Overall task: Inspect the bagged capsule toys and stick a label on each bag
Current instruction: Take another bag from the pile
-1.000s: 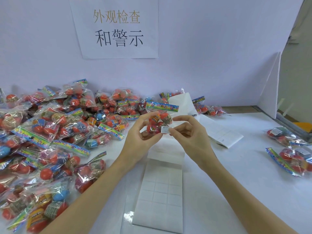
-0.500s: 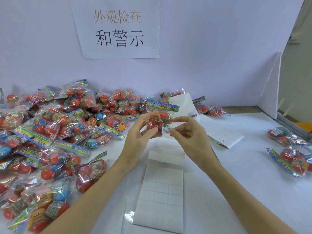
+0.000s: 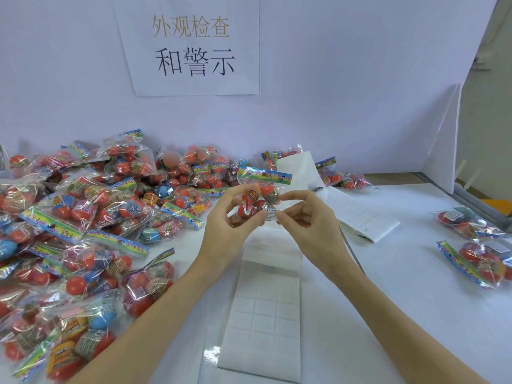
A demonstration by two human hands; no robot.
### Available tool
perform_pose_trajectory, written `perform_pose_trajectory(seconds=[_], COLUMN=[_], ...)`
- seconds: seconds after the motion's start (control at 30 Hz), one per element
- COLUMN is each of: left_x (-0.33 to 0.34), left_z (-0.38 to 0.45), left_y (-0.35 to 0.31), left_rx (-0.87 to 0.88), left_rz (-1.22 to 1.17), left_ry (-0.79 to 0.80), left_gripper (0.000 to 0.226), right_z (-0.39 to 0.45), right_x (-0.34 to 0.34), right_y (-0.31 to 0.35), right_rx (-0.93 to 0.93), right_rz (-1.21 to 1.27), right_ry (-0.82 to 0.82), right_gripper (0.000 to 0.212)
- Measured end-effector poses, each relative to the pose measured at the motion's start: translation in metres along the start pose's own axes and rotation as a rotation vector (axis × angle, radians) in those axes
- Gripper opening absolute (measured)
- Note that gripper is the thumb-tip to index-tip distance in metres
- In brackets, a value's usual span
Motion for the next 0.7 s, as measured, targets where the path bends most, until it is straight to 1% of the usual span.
perform_pose_trajectory(seconds=[0.1, 0.23, 0.3, 0.33, 0.37, 0.43, 0.5, 0.6, 0.7], left_x=[0.002, 0.007, 0.007, 0.006, 0.005, 0.006, 0.008, 0.011, 0.013], left_z=[0.001, -0.001, -0.001, -0.001, -0.001, -0.001, -0.002, -0.003, -0.004], left_y=[-0.002, -0.003, -0.003, -0.002, -0.002, -0.002, -0.003, -0.006, -0.008], left_rx=[0.007, 0.01, 0.007, 0.005, 0.001, -0.006, -0.001, 0.004, 0.002], left_rz=[-0.02, -0.035, -0.029, -0.037, -0.052, -0.075, -0.078, -0.078, -0.118], left_ry=[-0.007, 0.006, 0.0, -0.009, -0.019, -0.027, -0.005, 0.037, 0.044], left_gripper=[0.046, 0.044, 0.044, 0.044, 0.045, 0.045, 0.044, 0.041, 0.04], right_z=[0.001, 0.001, 0.001, 0.002, 0.003, 0.003, 0.003, 0.001, 0.001], right_x=[-0.001, 0.0, -0.001, -0.003, -0.005, -0.005, -0.001, 0.004, 0.002], right_y=[-0.002, -0.004, -0.006, -0.007, -0.007, -0.007, -0.006, -0.007, -0.007], right_rx=[0.007, 0.006, 0.053, 0.115, 0.198, 0.376, 0.466, 0.43, 0.431], right_rz=[-0.023, -0.15, -0.199, -0.181, -0.118, 0.109, 0.261, 0.296, 0.427], right_ry=[-0.027, -0.094, -0.12, -0.114, -0.092, 0.0, 0.106, 0.175, 0.221], right_gripper=[0.028, 0.032, 0.035, 0.035, 0.033, 0.029, 0.034, 0.037, 0.043])
Point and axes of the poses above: each hand's wrist, its own z-axis towards the middle knuckle, its own x-axis out of the palm, y = z × x, the point moved 2 cm from there along z, towards the middle knuckle, and after that the axes turned 9 degrees about x, right-handed, at the moved point
